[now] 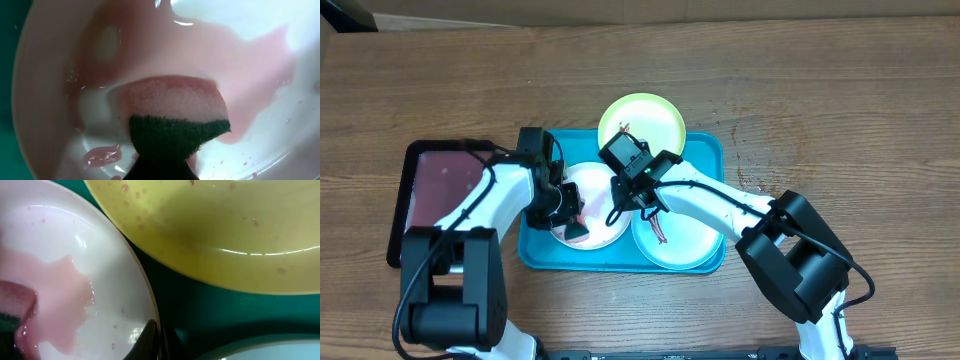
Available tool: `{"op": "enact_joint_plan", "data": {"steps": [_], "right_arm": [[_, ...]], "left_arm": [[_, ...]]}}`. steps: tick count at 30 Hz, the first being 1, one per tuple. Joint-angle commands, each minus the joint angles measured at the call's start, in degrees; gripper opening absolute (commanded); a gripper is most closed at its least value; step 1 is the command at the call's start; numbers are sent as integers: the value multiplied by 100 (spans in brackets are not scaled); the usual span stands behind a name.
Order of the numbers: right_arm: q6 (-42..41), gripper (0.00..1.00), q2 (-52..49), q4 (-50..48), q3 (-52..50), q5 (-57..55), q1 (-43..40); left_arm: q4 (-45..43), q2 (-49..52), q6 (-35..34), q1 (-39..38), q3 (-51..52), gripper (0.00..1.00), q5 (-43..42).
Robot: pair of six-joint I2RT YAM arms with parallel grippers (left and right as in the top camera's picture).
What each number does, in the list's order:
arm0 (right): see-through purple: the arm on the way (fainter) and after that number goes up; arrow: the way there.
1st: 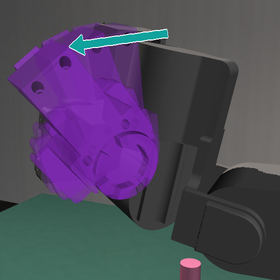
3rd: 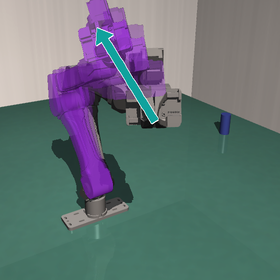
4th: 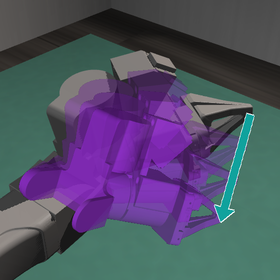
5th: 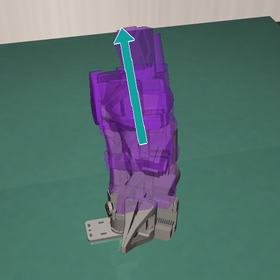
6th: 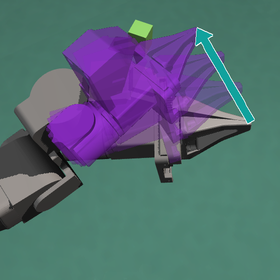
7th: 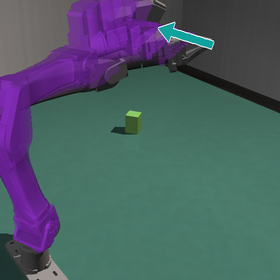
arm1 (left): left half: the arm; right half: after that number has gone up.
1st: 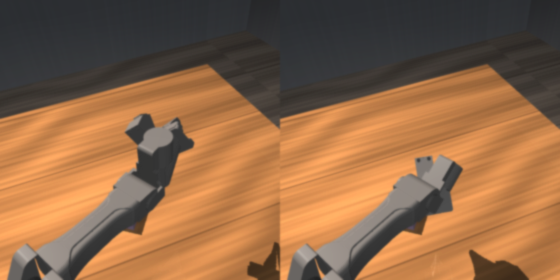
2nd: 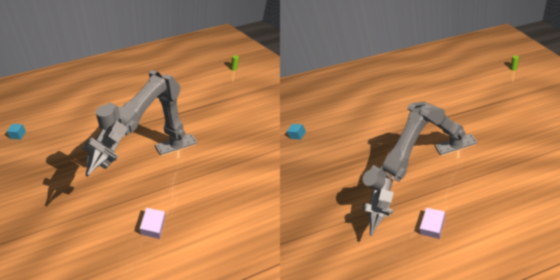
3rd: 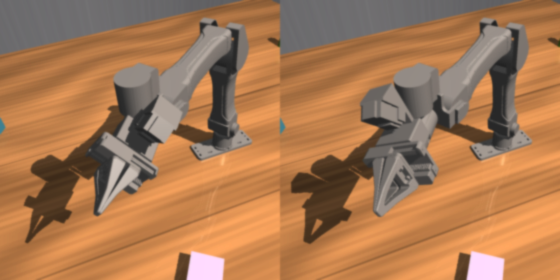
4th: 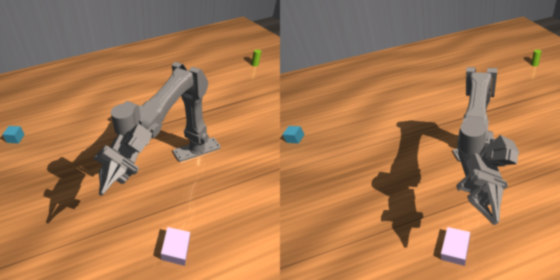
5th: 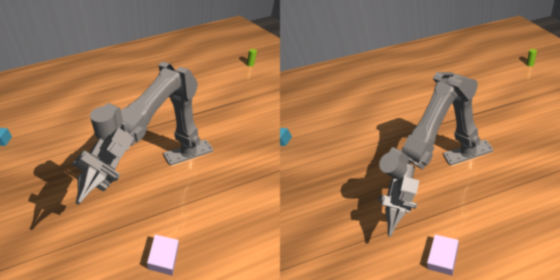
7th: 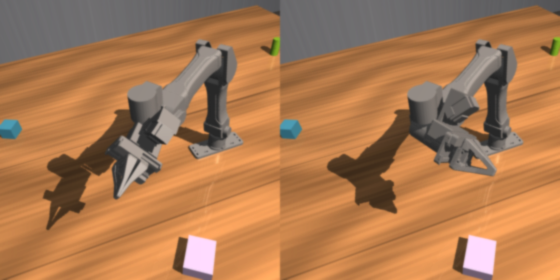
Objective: Clean dirty plates on tray and stack at the side
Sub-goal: 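Hold the white plate with the right gripper and scrub it with the sponge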
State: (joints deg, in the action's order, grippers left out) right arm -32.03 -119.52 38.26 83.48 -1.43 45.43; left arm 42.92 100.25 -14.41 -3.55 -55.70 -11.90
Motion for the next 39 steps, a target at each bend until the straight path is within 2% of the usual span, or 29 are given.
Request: {"op": "enact_joint_plan", "data": {"steps": [1, 4, 8, 11, 15, 18, 20, 23, 28, 32, 39], "right_arm": [[57, 4, 59, 0, 136, 24, -13], [55, 4, 59, 0, 136, 26, -13], [55, 4, 59, -4, 136, 26, -13], [55, 4, 59, -22, 136, 26, -13], [55, 4, 59, -24, 136, 26, -13], [55, 4, 59, -24, 136, 26, -13], [55, 4, 59, -28, 136, 28, -13], [59, 4, 59, -44, 136, 107, -13], [96, 4, 59, -98, 136, 278, -13], [96, 4, 59, -133, 136, 328, -13], [98, 4, 59, -136, 136, 413, -13]], "left_arm": [[-354, 260, 20, -24, 378, 4, 306], [-146, 260, -221, -22, 372, 4, 1491], [463, 258, -1069, -22, 92, 4, 3018], [979, 256, -1421, -22, -396, 4, 3536], [1458, 192, -1432, -24, -1237, 4, 3644], [1683, 127, -1298, -24, -1910, 4, 3174], [1679, 118, -914, -24, -2118, 4, 2459], [1596, 122, -494, -24, -2157, 4, 1224], [1386, 131, -267, -28, -1858, 4, -376], [1069, 133, -275, -68, -1300, 4, -599], [-111, 133, -393, -173, -42, 4, -632]]}}
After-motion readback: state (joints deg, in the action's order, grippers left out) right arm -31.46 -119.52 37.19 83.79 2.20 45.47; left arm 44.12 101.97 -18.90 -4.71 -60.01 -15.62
